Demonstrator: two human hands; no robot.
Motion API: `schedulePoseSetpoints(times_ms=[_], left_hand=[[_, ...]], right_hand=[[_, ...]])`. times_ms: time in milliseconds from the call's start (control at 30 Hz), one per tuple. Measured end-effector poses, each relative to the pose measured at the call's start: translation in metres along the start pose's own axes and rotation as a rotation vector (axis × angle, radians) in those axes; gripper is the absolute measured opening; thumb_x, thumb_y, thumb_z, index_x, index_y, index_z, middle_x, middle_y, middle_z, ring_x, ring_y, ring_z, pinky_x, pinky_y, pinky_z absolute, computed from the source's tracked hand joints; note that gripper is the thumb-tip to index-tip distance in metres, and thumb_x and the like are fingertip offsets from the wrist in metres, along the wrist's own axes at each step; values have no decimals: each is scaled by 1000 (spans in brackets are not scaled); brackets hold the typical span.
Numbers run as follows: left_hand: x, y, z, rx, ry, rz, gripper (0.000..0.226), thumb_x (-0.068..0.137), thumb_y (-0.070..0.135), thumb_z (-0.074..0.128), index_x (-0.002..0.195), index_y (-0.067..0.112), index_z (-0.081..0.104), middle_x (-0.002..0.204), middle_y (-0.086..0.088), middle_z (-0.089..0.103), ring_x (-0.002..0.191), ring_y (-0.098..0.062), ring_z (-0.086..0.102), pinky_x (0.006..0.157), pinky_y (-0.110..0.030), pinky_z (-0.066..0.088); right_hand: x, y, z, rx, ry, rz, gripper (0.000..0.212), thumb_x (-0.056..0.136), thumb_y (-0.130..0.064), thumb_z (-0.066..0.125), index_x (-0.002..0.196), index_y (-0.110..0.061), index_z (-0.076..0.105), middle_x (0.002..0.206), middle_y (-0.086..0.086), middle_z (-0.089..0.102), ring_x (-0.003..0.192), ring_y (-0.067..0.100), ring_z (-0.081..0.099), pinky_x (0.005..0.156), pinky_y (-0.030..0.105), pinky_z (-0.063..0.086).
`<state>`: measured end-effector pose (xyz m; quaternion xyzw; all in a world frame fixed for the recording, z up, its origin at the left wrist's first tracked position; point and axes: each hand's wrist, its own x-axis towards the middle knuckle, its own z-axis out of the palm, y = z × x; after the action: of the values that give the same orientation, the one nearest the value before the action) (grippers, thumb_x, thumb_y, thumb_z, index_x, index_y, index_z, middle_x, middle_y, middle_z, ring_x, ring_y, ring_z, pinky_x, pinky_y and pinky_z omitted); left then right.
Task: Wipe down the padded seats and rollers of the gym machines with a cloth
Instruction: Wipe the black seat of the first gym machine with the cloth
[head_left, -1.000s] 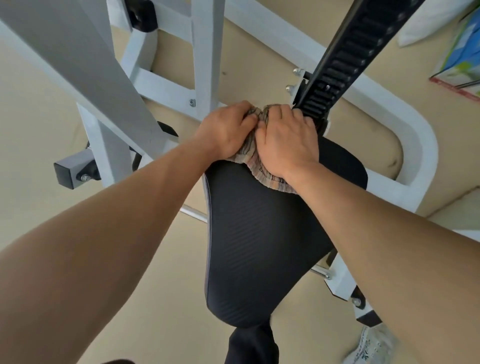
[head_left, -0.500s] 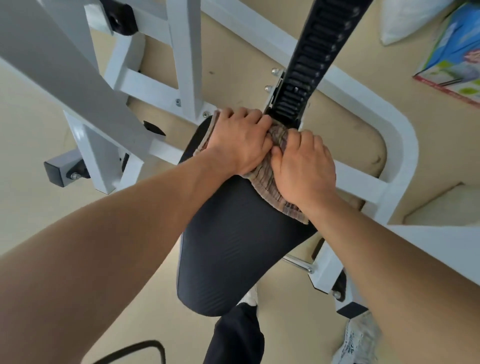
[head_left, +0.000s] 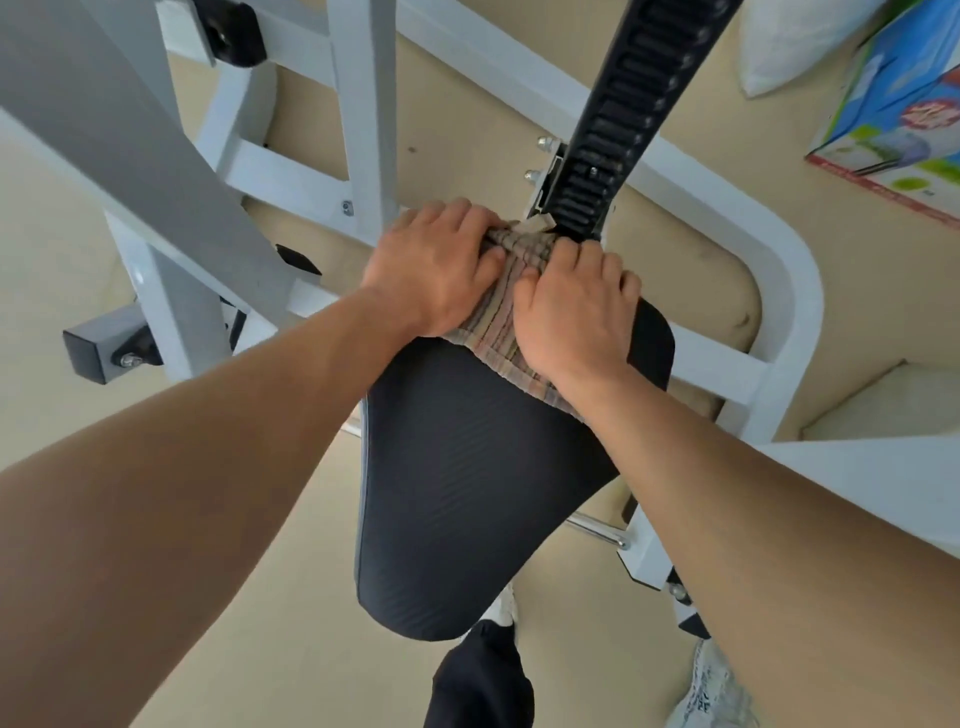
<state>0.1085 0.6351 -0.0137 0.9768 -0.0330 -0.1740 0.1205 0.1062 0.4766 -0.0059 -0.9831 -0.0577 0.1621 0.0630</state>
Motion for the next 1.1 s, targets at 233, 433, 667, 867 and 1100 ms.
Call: schedulePoseSetpoints(times_ms=[233, 433, 667, 867, 1100], left_hand=[[-19, -25, -4, -103, -24, -373, 43, 104, 44, 25, 116, 10, 49, 122, -19, 57, 114, -38, 54, 92, -47, 41], [-7, 20, 0, 158, 31, -250, 45, 97, 44, 28, 125, 14, 48, 124, -15, 54, 113, -37, 50, 94, -51, 39], [11, 112, 22, 190, -34, 212, 45, 101, 46, 26, 127, 21, 53, 128, -5, 57, 118, -31, 51, 105, -50, 31], [-5, 63, 29, 33, 31, 203, 55, 102, 51, 24, 148, 28, 40, 150, -1, 45, 143, -25, 35, 122, -43, 18], [-3, -6, 2, -145, 10, -102, 47, 104, 43, 30, 140, 20, 49, 135, -6, 55, 126, -27, 49, 102, -40, 37]], right_hand=[[17, -46, 6, 56, -15, -346, 47, 100, -39, 33, 138, -14, 48, 132, 8, 56, 121, 28, 52, 102, 41, 38], [2, 32, -5, -24, -43, -199, 57, 100, -54, 28, 132, -12, 51, 123, 15, 59, 112, 32, 55, 91, 45, 45], [-36, 105, -8, 44, -184, 213, 57, 105, -47, 20, 115, -5, 58, 115, 20, 67, 107, 40, 61, 90, 48, 43], [-50, 74, -15, -41, -33, -44, 60, 99, -30, 36, 153, -6, 31, 153, 19, 40, 139, 36, 39, 115, 47, 32], [6, -22, 6, -28, -208, -283, 66, 102, -39, 18, 161, -12, 6, 169, 8, 8, 156, 23, 6, 127, 42, 6]])
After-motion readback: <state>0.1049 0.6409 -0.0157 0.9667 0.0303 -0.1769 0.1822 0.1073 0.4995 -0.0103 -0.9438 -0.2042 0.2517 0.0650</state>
